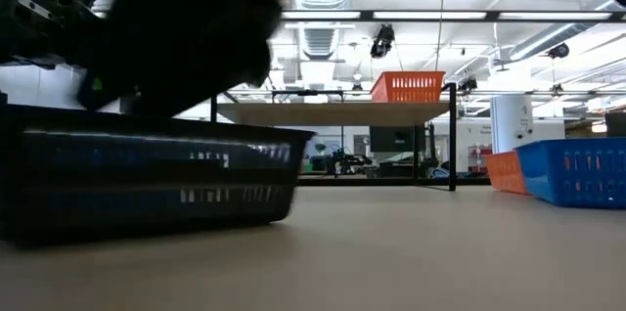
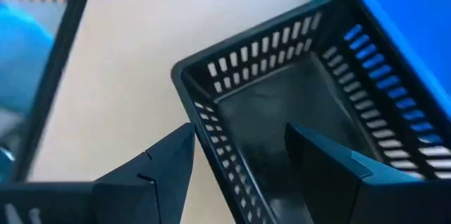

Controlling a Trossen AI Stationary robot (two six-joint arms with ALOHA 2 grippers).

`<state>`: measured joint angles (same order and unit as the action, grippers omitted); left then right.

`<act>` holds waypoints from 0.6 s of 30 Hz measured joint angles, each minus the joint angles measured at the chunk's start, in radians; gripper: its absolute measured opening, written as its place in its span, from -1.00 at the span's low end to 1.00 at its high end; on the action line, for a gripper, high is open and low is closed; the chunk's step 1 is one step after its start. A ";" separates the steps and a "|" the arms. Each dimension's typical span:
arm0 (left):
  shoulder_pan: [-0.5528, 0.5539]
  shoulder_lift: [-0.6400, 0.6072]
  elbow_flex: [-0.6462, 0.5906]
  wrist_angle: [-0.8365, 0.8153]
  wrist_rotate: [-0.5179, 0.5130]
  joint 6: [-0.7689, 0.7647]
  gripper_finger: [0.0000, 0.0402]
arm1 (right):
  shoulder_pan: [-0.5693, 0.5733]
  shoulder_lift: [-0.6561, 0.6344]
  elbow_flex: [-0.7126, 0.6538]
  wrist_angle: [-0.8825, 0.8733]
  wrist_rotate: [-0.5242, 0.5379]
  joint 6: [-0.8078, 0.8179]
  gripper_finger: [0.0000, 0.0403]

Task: Stack baskets on shelf by color
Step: Put the bottom black basket on the shelf

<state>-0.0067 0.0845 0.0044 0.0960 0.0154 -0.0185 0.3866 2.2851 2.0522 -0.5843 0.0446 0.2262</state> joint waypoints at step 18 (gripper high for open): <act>0.000 0.000 0.000 0.000 0.000 0.000 -1.00 | 0.011 0.198 0.289 0.009 0.183 0.620 0.05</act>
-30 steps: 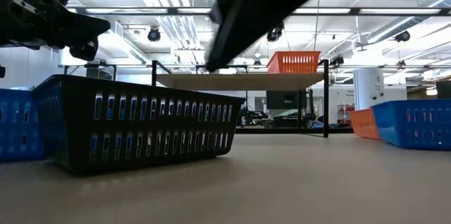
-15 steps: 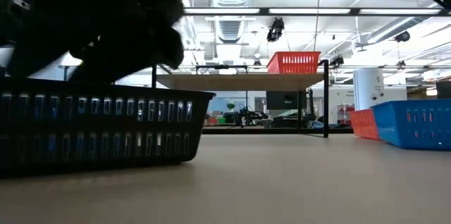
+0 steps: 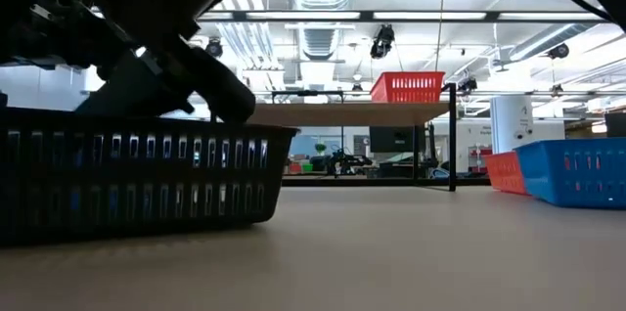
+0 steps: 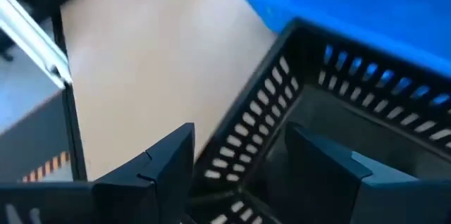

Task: Stack baskets on shelf by color
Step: Put the bottom black basket on the shelf

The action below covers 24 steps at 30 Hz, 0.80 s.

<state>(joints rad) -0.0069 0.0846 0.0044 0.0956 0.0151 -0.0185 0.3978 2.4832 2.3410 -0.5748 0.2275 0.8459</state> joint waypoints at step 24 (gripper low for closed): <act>0.000 0.000 0.000 0.000 0.000 0.000 -1.00 | 0.047 -0.068 0.013 -0.398 0.046 -0.040 -0.17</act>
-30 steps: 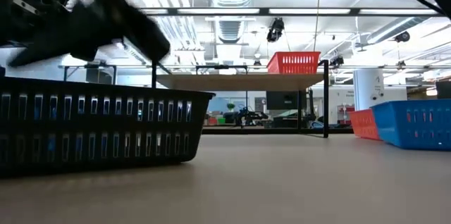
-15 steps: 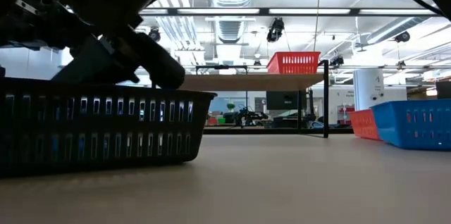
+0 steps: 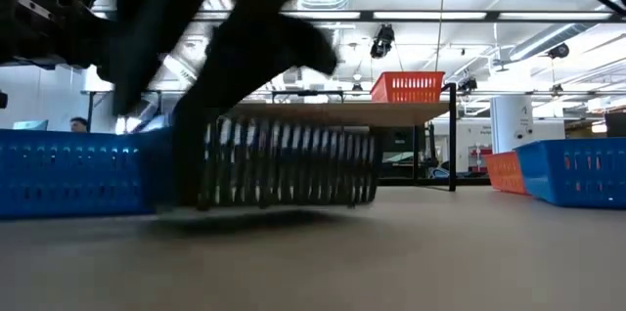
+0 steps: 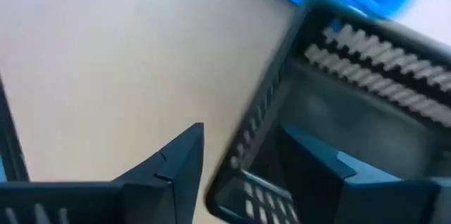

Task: Stack baskets on shelf by color
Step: Put the bottom black basket on the shelf

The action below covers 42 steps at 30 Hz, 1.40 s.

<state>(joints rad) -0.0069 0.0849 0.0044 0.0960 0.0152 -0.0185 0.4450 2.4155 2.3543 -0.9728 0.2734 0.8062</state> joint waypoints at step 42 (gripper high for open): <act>0.000 0.000 0.000 0.000 0.000 0.000 -1.00 | -0.027 0.006 -0.013 0.006 -0.041 0.007 -0.34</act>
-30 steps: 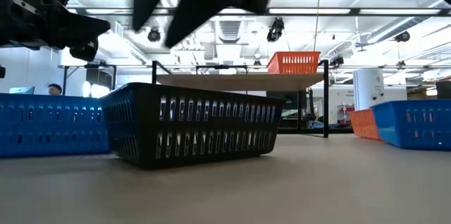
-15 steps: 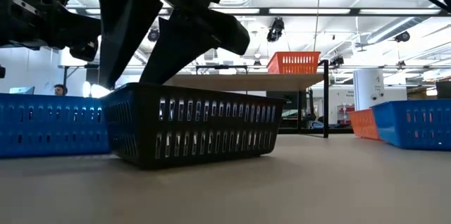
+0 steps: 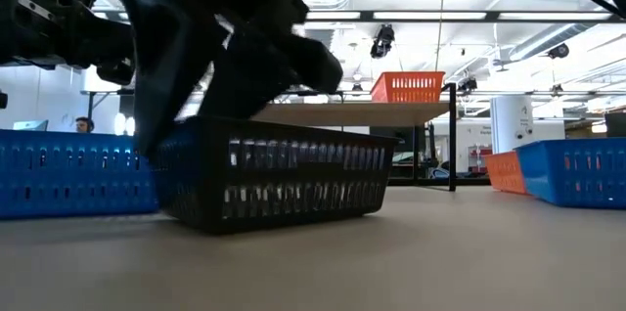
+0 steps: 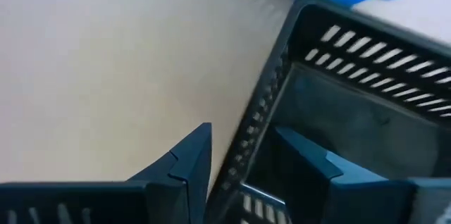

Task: Stack baskets on shelf by color
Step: Put the bottom black basket on the shelf

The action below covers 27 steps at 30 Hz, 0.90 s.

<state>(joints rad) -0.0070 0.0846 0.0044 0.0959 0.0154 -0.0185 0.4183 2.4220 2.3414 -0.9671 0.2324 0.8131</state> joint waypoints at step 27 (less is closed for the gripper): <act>0.000 0.000 0.000 0.000 0.000 0.000 -1.00 | 0.023 -0.139 -0.007 -0.392 0.025 -0.312 -0.96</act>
<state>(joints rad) -0.0069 0.0845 0.0044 0.0963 0.0154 -0.0185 0.4416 2.2834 2.3341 -1.3589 0.2577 0.5014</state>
